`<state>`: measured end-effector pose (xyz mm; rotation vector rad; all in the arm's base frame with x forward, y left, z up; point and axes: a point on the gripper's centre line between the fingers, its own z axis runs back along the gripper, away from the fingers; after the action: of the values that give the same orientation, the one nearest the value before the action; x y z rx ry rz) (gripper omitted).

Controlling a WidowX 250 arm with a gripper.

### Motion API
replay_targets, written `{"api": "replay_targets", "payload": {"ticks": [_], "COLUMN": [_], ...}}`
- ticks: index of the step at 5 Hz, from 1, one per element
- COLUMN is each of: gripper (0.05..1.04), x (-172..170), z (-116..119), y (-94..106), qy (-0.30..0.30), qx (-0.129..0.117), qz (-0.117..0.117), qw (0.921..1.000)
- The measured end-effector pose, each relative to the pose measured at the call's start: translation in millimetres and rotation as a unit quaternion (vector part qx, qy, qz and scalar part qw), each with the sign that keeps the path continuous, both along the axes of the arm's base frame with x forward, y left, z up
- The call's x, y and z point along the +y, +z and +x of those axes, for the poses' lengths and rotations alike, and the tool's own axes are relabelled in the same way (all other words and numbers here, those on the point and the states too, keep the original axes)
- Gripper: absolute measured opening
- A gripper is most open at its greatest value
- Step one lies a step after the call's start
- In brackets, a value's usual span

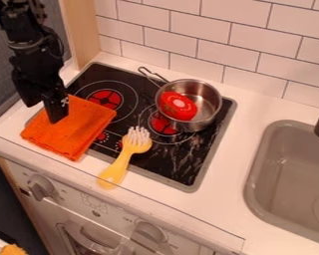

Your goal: Move the cooking brush on the left burner

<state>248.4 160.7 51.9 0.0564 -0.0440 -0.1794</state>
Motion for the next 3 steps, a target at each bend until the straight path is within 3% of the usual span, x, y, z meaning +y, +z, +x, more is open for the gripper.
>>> {"api": "replay_targets", "payload": {"ticks": [1, 3], "gripper": [0.999, 0.999], "x": [-3, -60], "z": [-3, -1], "y": [-8.3, 17.0], "qy": [-0.001, -0.062], "qx": [0.012, -0.007], "qz": [-0.009, -0.024], "qw": [0.9999, 0.9978]}}
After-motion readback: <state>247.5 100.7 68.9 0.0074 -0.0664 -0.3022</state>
